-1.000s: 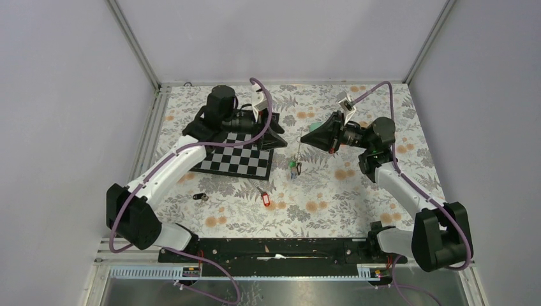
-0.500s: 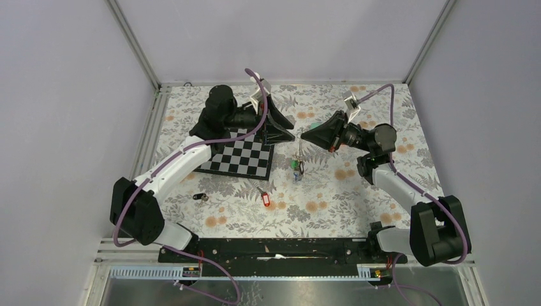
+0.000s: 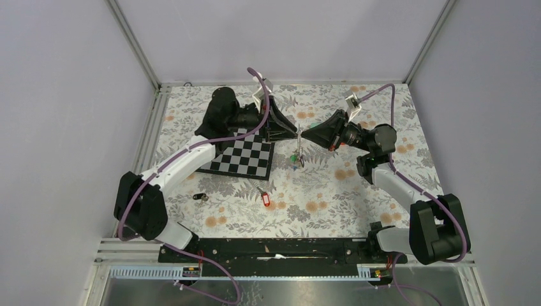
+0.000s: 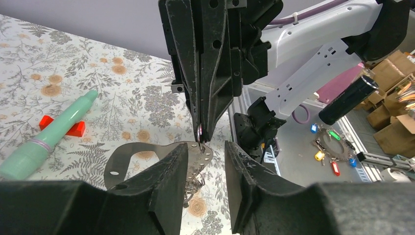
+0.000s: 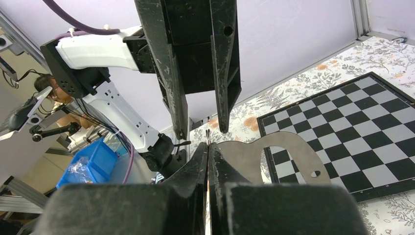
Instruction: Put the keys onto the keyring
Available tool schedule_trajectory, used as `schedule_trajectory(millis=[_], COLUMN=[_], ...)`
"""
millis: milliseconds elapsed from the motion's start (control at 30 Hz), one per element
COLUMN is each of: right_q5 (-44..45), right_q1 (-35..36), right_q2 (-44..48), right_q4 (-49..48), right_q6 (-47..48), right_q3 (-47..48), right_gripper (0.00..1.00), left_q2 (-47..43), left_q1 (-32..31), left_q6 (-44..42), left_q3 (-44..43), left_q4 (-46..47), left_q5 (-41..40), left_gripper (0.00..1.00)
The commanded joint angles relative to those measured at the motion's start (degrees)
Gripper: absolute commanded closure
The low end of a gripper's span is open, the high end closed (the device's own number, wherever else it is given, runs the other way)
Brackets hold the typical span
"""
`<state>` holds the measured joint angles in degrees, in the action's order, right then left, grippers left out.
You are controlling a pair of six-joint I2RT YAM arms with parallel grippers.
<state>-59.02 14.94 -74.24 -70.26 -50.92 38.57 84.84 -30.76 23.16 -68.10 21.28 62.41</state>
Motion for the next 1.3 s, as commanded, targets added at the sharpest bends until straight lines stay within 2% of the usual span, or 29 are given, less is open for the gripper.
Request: schedule_trajectory(millis=[0, 267, 500, 633, 767, 833, 900, 1000, 1033, 1167, 1267], right_q5=[1.3, 1.4, 1.5, 1.5, 1.5, 1.2, -0.6, -4.5, -5.6, -10.4, -12.7], right_q1=[-0.3, -0.4, -0.6, -0.7, -0.7, -0.7, -0.9, -1.1, -1.1, -1.1, -1.1], right_q2=[0.3, 0.3, 0.5, 0.6, 0.6, 0.8, 1.3, 2.8, 3.5, 5.3, 6.1], right_q4=[-5.7, -5.7, -5.3, -5.3, -4.9, -4.3, -3.1, 3.1, 5.6, 14.2, 20.7], right_q6=[-0.5, -0.2, 0.1, 0.2, 0.9, 1.9, 4.3, 10.5, 13.2, 22.1, 28.5], right_q3=[0.4, 0.2, 0.0, -0.1, -0.3, -0.3, 0.0, 1.5, 1.9, 2.8, 3.4], right_gripper=[1.0, 1.0, 1.0, 1.0, 1.0, 0.98, 0.87, 0.68, 0.65, 0.56, 0.55], left_q2=[0.9, 1.7, 2.3, 2.3, 2.2, 2.0, 1.8, 1.7, 1.7, 1.7, 1.6], left_q1=[-0.8, -1.6, -2.1, -2.2, -2.2, -2.3, -2.7, -3.9, -4.3, -6.5, -8.1], left_q6=[2.6, 2.8, 2.9, 2.7, 1.7, -1.7, -9.3, -24.6, -28.7, -41.1, -45.2], left_q3=[0.0, -0.4, -1.4, -1.3, -1.7, -2.9, -5.8, -10.7, -12.0, -16.5, -18.0], left_q4=[5.4, 5.5, 5.2, 5.1, 4.1, -0.6, -12.3, -28.9, -33.2, -46.7, -50.8], left_q5=[1.3, 1.4, 1.8, 2.0, 2.0, 1.5, 0.2, -3.0, -4.2, -9.7, -12.8], left_gripper=[0.63, 0.7, 0.86, 0.99, 1.0, 1.0, 1.0, 1.0, 1.0, 1.0, 1.0])
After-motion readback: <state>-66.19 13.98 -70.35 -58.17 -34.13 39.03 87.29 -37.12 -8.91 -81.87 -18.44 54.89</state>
